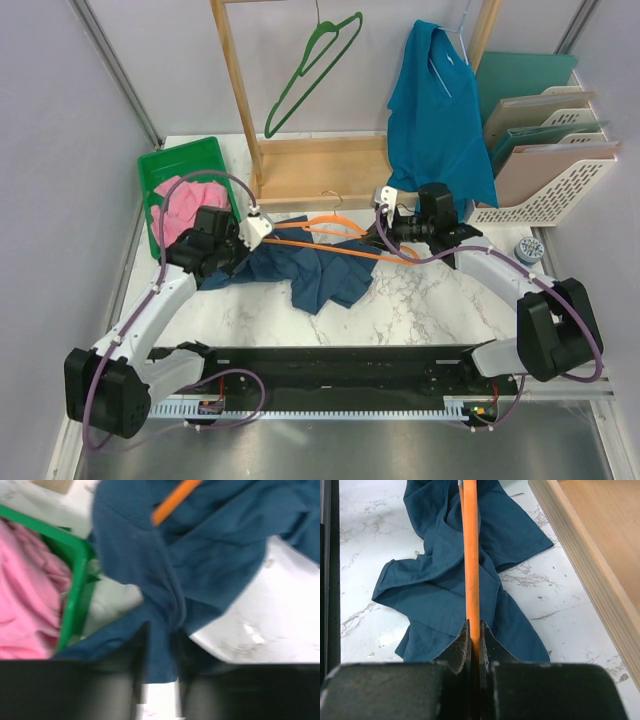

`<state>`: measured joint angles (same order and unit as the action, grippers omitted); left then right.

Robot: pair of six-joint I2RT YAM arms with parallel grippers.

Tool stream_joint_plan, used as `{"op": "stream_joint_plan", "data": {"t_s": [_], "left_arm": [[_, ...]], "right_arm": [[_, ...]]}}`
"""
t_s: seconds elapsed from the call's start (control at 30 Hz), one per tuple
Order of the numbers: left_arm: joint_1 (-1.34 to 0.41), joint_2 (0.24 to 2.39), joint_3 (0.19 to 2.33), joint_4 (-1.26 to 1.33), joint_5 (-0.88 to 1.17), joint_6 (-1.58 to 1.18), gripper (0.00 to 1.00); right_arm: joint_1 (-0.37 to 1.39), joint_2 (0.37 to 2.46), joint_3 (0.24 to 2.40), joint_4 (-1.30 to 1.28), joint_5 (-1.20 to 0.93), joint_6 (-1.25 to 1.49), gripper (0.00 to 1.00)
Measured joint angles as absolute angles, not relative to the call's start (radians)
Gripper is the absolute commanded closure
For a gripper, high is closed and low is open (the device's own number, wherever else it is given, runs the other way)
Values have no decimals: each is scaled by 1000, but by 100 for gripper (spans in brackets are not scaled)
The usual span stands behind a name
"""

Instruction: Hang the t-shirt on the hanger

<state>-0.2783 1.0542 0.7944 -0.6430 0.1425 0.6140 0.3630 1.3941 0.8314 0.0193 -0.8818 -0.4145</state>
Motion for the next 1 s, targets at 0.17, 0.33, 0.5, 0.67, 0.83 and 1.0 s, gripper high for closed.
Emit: {"op": "stream_joint_plan", "data": {"t_s": [0.17, 0.33, 0.5, 0.67, 0.83, 1.0], "left_arm": [[-228, 1091, 825, -588, 57, 625, 98], [-151, 1126, 916, -568, 80, 697, 98], [-146, 1150, 967, -579, 149, 760, 98], [-145, 1152, 975, -629, 216, 792, 97], [-103, 1153, 976, -660, 231, 792, 98], [-36, 1179, 1007, -672, 247, 757, 98]], "right_arm": [[363, 1365, 831, -35, -899, -513, 100], [373, 1338, 825, -86, -939, -658, 100], [405, 1348, 825, -58, -944, -690, 100], [414, 1386, 832, 9, -922, -635, 100], [406, 1388, 831, 32, -894, -591, 100], [383, 1387, 824, 51, -885, -544, 100]]}}
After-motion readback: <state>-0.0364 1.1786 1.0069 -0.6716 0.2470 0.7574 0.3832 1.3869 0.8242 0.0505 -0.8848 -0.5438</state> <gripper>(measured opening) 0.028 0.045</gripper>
